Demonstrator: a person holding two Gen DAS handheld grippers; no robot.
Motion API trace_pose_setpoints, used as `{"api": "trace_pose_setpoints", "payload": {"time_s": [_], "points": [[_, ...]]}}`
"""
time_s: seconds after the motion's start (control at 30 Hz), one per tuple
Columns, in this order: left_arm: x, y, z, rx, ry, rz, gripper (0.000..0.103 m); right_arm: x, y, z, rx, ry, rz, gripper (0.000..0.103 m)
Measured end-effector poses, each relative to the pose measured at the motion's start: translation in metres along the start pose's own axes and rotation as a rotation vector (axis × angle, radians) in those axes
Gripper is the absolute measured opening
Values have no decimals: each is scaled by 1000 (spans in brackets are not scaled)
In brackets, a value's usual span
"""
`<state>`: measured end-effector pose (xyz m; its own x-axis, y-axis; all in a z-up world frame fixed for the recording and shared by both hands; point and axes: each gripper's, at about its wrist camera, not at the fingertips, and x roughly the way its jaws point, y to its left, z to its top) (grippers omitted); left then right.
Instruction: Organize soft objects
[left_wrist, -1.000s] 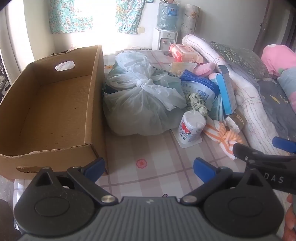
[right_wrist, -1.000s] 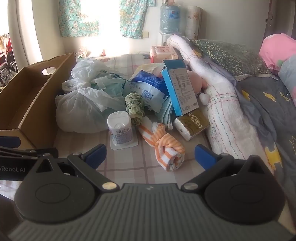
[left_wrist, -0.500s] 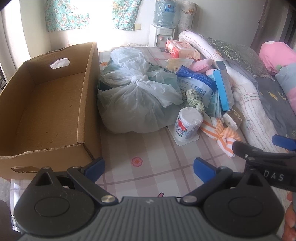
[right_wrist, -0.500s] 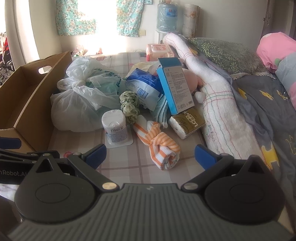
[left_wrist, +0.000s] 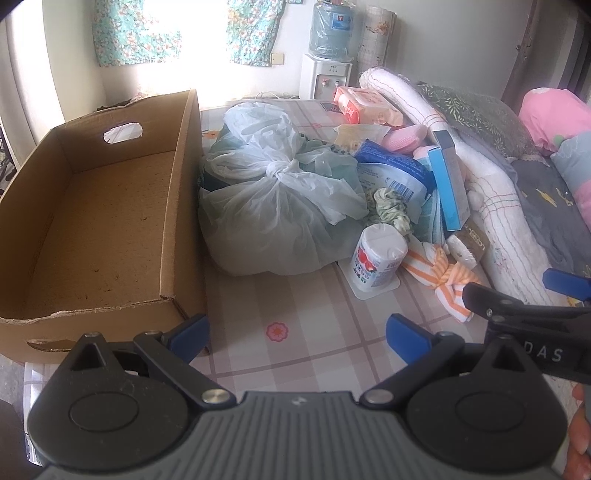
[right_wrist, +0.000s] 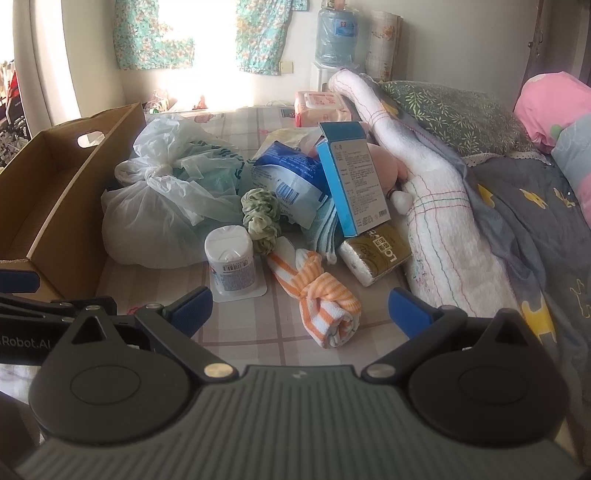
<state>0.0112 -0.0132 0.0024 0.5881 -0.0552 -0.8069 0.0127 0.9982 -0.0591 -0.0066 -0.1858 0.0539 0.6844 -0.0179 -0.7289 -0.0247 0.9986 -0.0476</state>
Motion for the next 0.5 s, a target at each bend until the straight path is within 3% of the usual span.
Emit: {"api": "trace_pose_setpoints", "payload": {"time_s": [0.5], "points": [[-1,1,0,-2,3,-1,102,0,2,1,-7,-1,1,102]]}}
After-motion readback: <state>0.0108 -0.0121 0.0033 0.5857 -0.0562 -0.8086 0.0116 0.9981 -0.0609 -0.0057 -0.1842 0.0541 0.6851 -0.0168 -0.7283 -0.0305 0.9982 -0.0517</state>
